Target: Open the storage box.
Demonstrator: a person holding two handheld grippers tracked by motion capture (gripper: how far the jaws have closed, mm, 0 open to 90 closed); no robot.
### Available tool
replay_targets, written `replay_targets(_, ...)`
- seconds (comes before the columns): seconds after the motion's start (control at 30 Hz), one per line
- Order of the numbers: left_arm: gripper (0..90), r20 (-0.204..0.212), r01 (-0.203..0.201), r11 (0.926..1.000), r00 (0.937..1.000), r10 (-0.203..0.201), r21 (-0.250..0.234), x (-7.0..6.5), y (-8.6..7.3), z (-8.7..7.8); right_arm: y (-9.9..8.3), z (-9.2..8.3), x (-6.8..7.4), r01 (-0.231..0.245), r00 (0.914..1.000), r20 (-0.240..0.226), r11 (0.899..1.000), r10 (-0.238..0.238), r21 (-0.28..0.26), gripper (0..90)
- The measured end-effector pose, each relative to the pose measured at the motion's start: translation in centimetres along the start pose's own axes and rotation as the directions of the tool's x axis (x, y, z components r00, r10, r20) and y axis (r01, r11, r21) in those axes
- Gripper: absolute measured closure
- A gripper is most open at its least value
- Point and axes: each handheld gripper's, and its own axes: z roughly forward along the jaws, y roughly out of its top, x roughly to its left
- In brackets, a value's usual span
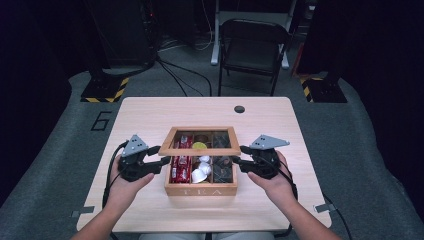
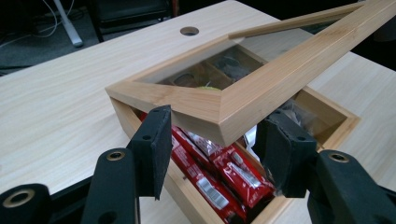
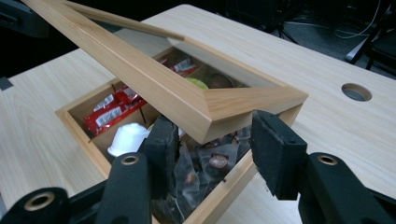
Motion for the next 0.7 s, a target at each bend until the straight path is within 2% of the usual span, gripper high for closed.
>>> replay_targets(0.13,47.0,-0.002,-0.011,0.9999,0.9999,0.011,-0.002,0.3,0.9,-0.1,0.7,0.0,-0.2,0.013,0.9998,0.015,1.000,-0.013,-0.023,52.3)
replay_targets(0.3,47.0,-0.006,0.003,1.0000,1.0000,-0.003,-0.007,0.7,1.9,0.0,1.8,0.2,-0.2,0.065,0.9967,0.051,0.997,-0.064,-0.030,51.6)
replay_targets(0.43,46.9,0.000,0.013,0.9999,0.9999,-0.013,-0.011,1.2,2.6,0.1,2.4,0.5,-0.7,0.056,0.9970,0.056,0.997,-0.053,-0.045,50.5)
replay_targets(0.5,46.8,0.003,0.032,0.9993,0.9995,-0.032,-0.021,1.4,3.0,0.3,2.7,0.7,-0.9,0.051,0.9969,0.062,0.998,-0.048,-0.038,50.5)
replay_targets(0.7,47.0,-0.007,0.033,0.9991,0.9994,-0.033,-0.025,1.8,3.8,0.5,3.8,1.3,-1.4,0.059,0.9961,0.069,0.997,-0.056,-0.050,50.5)
